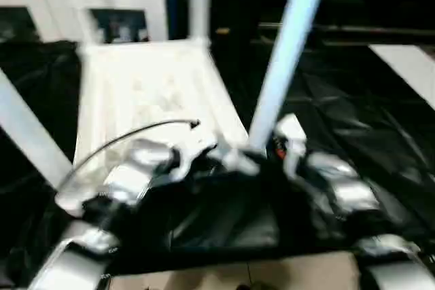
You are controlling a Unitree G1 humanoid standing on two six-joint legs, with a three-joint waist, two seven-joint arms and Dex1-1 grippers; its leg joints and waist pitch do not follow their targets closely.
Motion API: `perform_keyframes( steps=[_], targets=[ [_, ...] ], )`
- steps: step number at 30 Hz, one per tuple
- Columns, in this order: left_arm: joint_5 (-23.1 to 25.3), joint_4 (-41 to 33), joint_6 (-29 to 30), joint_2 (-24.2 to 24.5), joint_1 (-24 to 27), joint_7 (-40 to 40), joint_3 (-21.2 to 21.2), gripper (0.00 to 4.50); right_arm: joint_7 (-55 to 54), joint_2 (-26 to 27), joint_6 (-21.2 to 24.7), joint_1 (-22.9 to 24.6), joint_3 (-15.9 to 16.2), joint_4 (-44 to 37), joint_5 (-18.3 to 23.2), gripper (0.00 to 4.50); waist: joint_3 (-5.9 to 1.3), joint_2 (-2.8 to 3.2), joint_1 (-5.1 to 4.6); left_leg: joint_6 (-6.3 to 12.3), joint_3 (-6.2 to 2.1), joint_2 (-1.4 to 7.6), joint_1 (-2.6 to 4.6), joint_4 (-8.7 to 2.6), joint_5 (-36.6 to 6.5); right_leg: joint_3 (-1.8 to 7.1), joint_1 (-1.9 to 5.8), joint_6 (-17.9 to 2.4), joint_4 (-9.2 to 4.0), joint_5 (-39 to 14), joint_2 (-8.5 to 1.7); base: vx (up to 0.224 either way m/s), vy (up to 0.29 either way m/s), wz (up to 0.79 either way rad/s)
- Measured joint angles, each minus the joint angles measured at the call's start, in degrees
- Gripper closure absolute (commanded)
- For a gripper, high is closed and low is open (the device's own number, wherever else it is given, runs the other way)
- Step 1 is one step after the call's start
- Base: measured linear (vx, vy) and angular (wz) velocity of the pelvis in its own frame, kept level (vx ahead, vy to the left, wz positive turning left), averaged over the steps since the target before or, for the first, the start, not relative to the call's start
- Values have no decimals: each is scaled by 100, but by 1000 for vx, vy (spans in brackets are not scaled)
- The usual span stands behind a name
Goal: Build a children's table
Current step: Rotate leg to tighten
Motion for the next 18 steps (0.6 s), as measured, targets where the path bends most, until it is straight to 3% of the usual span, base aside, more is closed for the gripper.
perform_keyframes(
  steps=[3,8,11,18],
  targets=[
    [112,170,55,-335,-73,588,19,450,-901,296,30,-239,-192,307,-15,198,1,65,-22,2,-33,-2,-5,-9,-1,-37,44,0,-71,0,1,0,0,0],
    [205,216,79,-475,-104,764,25,450,-1272,441,-216,-276,-234,434,-179,198,1,63,-39,3,-44,-5,-6,-9,-1,-40,64,0,-90,0,0,0,0,0],
    [190,192,-1,-404,-101,583,10,450,-1043,390,-479,-189,-228,425,-213,128,2,59,-41,4,-43,-5,-10,-15,-1,-38,60,2,-83,3,0,0,0,0],
    [37,-67,-260,126,23,-149,-13,450,534,-159,-702,-157,190,314,-266,119,23,21,10,3,-51,6,-11,-65,0,-56,33,4,-44,41,3,0,0,0]
  ],
)
